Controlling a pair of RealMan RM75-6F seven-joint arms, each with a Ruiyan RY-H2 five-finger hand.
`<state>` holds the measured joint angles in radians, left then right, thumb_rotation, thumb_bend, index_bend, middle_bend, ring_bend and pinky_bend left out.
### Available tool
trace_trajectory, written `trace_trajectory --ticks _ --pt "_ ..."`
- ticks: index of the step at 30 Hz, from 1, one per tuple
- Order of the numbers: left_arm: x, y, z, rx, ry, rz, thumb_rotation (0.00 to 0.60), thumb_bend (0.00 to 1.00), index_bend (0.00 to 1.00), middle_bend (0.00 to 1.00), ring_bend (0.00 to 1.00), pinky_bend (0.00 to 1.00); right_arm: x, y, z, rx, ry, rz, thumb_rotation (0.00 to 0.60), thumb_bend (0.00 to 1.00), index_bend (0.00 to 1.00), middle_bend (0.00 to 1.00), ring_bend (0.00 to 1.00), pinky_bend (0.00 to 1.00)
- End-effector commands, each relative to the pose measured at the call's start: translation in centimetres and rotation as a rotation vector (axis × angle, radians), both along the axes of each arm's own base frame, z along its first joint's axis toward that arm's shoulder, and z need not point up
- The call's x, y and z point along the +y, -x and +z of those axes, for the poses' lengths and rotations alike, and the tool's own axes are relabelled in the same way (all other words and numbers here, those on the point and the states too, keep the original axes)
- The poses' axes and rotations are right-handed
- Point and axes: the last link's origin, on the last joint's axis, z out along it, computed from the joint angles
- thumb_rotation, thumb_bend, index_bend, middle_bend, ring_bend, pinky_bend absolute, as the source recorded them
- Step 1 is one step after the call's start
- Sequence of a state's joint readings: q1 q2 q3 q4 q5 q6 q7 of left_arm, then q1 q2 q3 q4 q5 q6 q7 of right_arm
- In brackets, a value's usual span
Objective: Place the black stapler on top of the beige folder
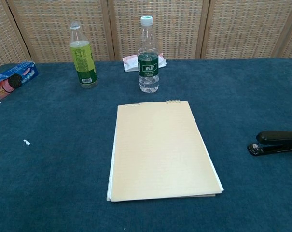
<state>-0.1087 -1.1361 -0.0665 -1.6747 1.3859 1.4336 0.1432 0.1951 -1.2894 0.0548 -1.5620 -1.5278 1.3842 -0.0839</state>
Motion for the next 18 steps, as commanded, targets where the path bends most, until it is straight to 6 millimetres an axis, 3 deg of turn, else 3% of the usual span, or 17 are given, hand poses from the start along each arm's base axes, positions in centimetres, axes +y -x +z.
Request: trace_trajectory --ticks 1,18 --pt "0.0 0.0 0.0 0.001 0.001 0.001 0.600 0.01 0.00 0.00 0.00 0.00 -0.4 -0.4 -0.8 -0.004 -0.021 -0.001 0.600 0.17 0.17 0.00 0.00 0.10" --pt "0.1 0.2 0.1 -0.006 0.001 0.006 0.600 0.01 0.00 0.00 0.00 0.00 -4.3 -1.0 -5.7 0.009 -0.115 -0.047 0.600 0.18 0.29 0.07 0.00 0.19"
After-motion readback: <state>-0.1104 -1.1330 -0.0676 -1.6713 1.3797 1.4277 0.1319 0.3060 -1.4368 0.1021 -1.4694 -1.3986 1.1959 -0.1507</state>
